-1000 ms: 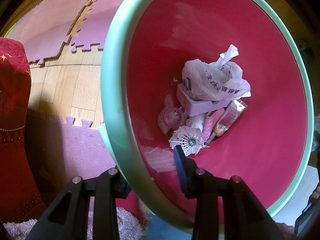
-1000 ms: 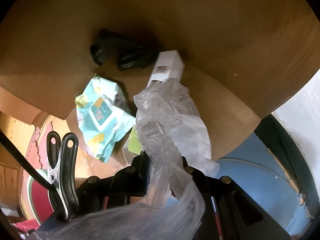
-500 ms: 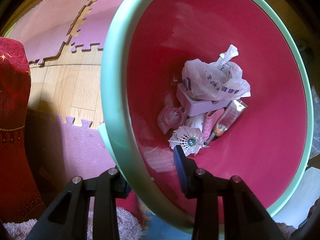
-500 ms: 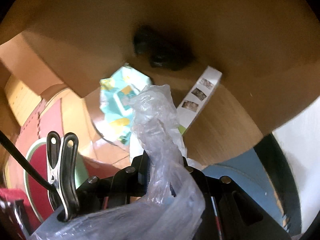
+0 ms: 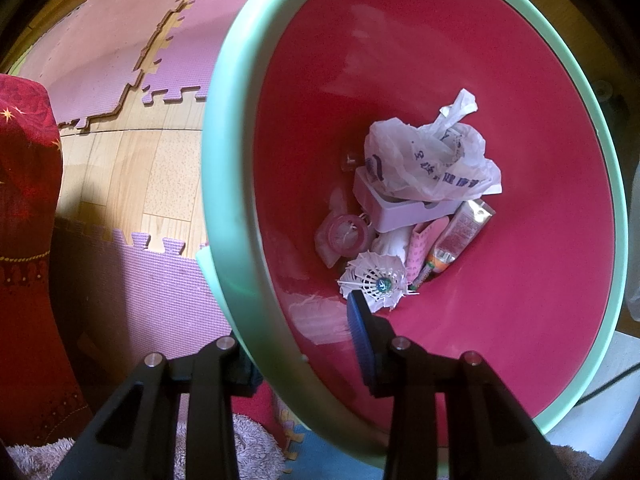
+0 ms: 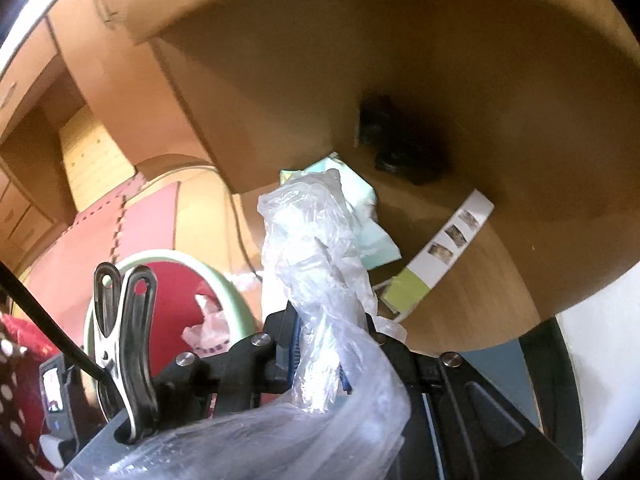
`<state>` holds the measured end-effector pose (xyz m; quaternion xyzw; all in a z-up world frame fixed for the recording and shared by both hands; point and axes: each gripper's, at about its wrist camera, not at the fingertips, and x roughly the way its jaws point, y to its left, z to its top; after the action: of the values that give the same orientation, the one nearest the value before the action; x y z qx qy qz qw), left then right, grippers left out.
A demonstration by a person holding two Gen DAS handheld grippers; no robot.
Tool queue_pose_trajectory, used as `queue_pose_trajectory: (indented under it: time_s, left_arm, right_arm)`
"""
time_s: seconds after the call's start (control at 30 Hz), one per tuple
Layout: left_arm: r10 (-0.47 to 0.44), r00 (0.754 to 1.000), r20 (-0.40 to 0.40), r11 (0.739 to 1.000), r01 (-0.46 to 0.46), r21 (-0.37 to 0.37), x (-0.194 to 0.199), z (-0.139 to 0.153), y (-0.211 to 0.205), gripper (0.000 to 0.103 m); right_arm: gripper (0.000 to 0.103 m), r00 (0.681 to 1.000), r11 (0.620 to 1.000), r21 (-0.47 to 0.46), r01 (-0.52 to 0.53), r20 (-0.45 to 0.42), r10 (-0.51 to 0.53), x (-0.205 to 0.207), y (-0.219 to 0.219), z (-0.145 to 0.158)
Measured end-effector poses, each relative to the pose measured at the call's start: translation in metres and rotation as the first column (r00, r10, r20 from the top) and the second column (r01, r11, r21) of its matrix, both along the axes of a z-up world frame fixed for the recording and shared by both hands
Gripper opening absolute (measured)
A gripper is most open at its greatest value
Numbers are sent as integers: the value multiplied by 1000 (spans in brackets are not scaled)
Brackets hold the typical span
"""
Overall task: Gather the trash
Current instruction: 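Lift the plastic bag with the right tool and carry it over the bucket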
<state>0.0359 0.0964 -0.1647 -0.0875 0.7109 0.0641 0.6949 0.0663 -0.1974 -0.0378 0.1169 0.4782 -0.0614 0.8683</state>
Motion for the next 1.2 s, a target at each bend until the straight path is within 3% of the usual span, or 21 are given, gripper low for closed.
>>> queue_pose_trajectory:
  time_s: [0.37,0.73,1.2]
  left_arm:
    - [0,1000,0,1000,0,1,0,0,0,38]
    - [-1,1000,0,1000,1,3,0,1,2,38]
    - [-2,1000,2,1000,2,2,0,1,2,38]
  right_arm:
    - [15,993,995,-33,-90,78,92,-11,28,26]
    - [15,951,971,-87,-223,199,236,-22,68,53]
    - [15,924,942,-46,-332,185,335,-27,93,36]
